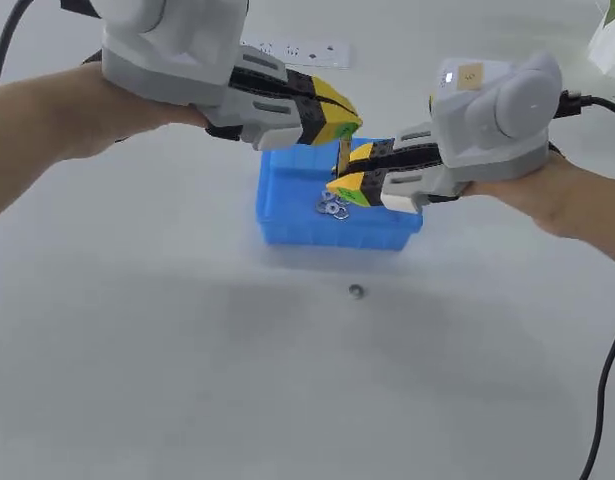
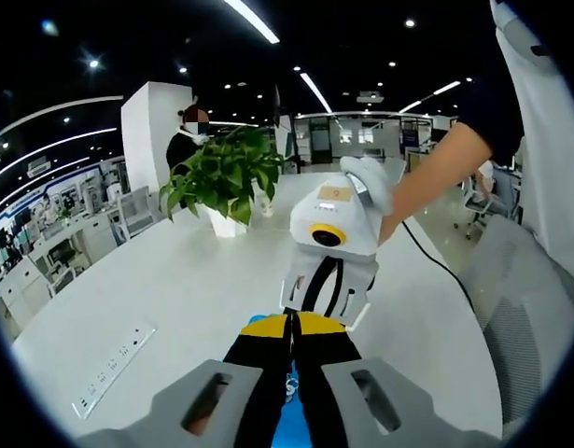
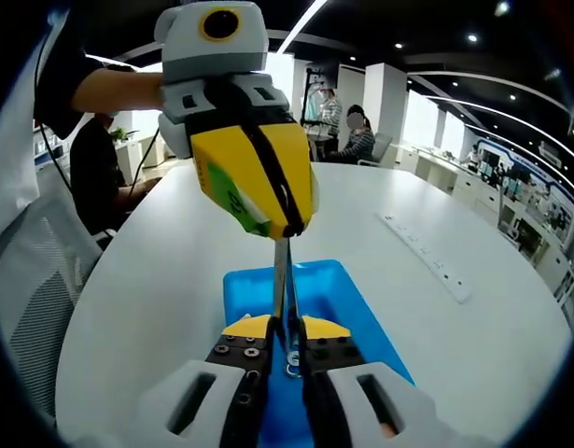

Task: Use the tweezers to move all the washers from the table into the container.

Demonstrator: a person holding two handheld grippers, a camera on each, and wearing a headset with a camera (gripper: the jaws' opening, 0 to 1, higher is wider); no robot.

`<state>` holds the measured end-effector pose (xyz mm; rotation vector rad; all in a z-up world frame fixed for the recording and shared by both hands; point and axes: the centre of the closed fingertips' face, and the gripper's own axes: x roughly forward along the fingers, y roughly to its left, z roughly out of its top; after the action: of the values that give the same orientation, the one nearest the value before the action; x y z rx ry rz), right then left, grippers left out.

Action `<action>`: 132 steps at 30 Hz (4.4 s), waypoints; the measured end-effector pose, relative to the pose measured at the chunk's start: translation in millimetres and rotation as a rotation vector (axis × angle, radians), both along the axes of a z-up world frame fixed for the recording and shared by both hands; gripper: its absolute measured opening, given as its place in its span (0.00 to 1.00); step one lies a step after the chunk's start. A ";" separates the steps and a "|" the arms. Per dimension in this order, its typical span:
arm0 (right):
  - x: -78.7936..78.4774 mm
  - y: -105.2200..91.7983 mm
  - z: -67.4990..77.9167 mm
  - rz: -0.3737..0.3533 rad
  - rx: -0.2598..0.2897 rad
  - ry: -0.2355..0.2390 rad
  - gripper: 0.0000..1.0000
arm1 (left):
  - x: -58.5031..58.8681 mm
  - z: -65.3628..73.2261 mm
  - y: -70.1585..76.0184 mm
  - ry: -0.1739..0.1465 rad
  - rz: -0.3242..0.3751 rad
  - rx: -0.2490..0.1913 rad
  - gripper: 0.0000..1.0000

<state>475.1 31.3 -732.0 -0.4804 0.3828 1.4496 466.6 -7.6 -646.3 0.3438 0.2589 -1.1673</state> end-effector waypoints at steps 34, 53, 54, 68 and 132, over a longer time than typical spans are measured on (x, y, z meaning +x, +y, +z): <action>-49.3 -61.4 12.5 -0.175 0.065 0.085 0.82 | -28.0 34.9 -6.7 -0.054 -0.020 -0.013 0.04; -91.1 -82.1 -4.9 -0.114 0.027 0.139 1.00 | -80.2 4.5 -31.6 0.009 -0.036 -0.039 0.04; -92.9 -83.5 -5.9 -0.109 0.023 0.138 1.00 | -81.8 2.5 -32.6 0.008 -0.037 -0.039 0.04; -116.4 -97.9 -25.1 -0.061 -0.032 0.136 1.00 | -90.0 -31.0 -34.9 0.020 -0.036 0.005 0.04; -102.1 -36.8 -31.4 0.127 -0.004 0.175 0.24 | -89.3 -46.8 -36.7 0.135 -0.123 0.021 0.05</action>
<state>373.0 -5.6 -763.4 -0.3877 0.5017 1.6198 377.3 -44.2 -693.1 0.3028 0.3719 -1.3124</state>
